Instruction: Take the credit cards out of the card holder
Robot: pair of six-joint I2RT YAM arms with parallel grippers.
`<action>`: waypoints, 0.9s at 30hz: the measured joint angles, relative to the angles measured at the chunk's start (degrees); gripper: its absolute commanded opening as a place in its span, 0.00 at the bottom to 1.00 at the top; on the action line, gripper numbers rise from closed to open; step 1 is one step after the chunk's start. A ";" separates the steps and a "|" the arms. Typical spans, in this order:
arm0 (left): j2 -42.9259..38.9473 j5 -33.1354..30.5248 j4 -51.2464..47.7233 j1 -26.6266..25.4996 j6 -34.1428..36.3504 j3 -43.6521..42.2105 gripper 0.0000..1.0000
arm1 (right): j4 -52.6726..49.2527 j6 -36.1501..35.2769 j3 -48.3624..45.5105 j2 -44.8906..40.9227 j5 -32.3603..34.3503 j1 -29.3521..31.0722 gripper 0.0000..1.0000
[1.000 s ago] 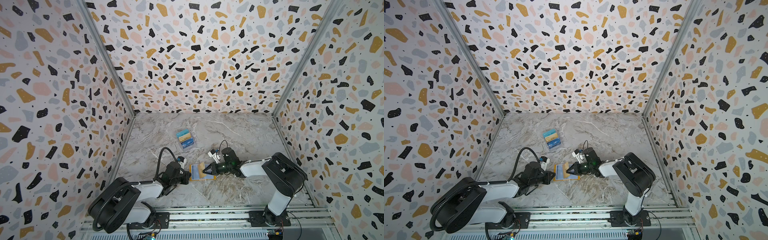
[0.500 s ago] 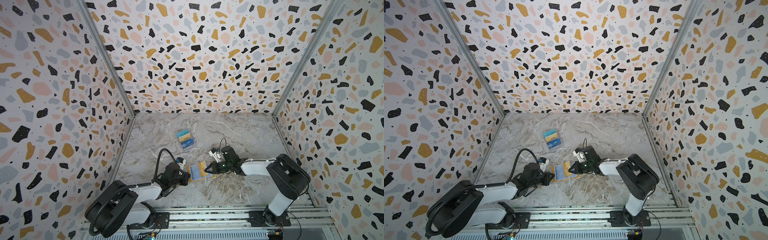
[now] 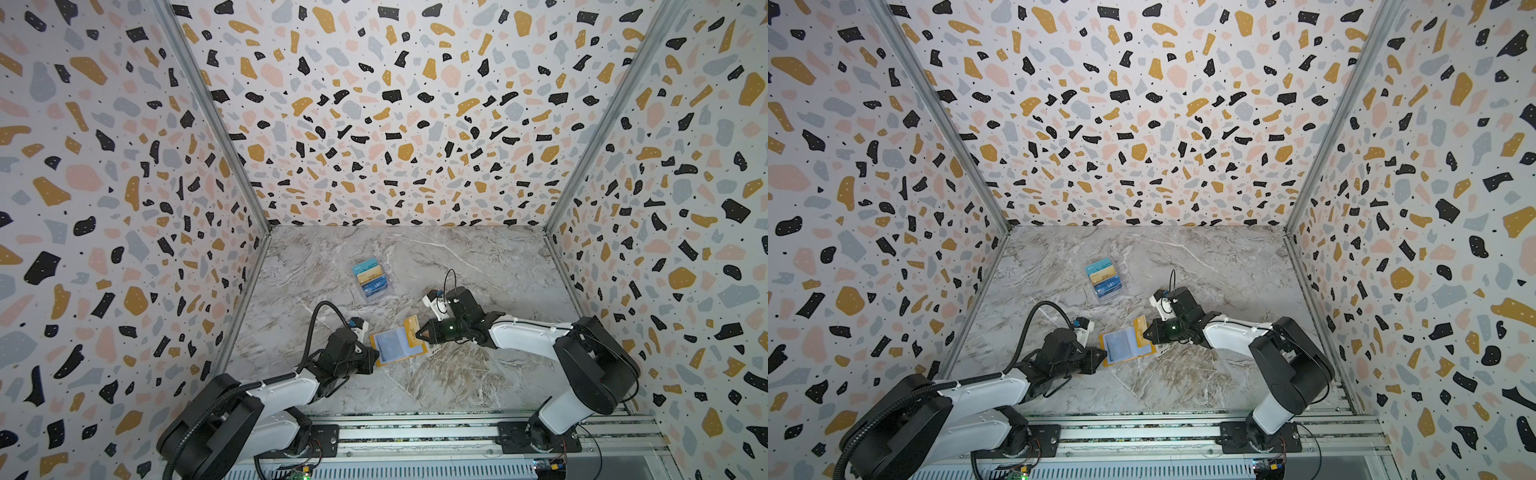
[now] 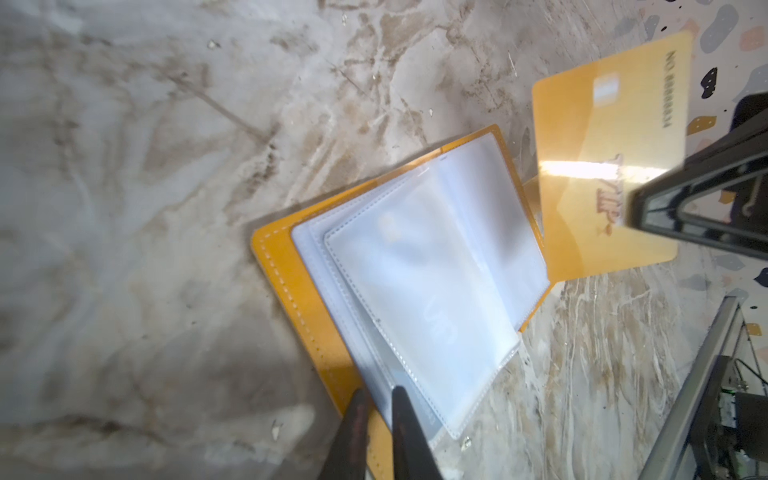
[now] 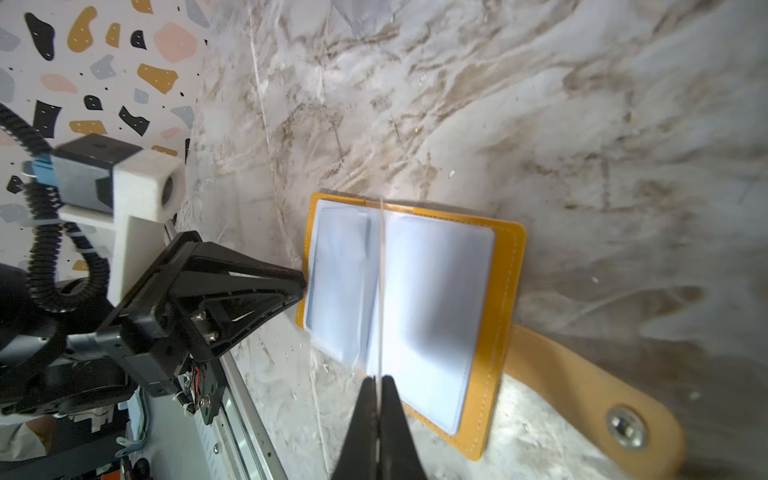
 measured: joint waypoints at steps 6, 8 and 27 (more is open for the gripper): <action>-6.93 1.42 -0.90 0.00 -1.70 0.07 0.46 | 0.44 -1.53 -0.85 -5.46 -1.16 -1.66 0.00; -9.70 1.73 -1.29 0.00 -2.10 0.35 0.50 | 1.53 -1.53 -2.25 -7.56 -2.82 -3.15 0.00; -17.00 14.19 -5.40 0.07 -0.37 11.43 0.59 | 7.28 -7.72 -7.50 -18.69 -25.79 -8.26 0.00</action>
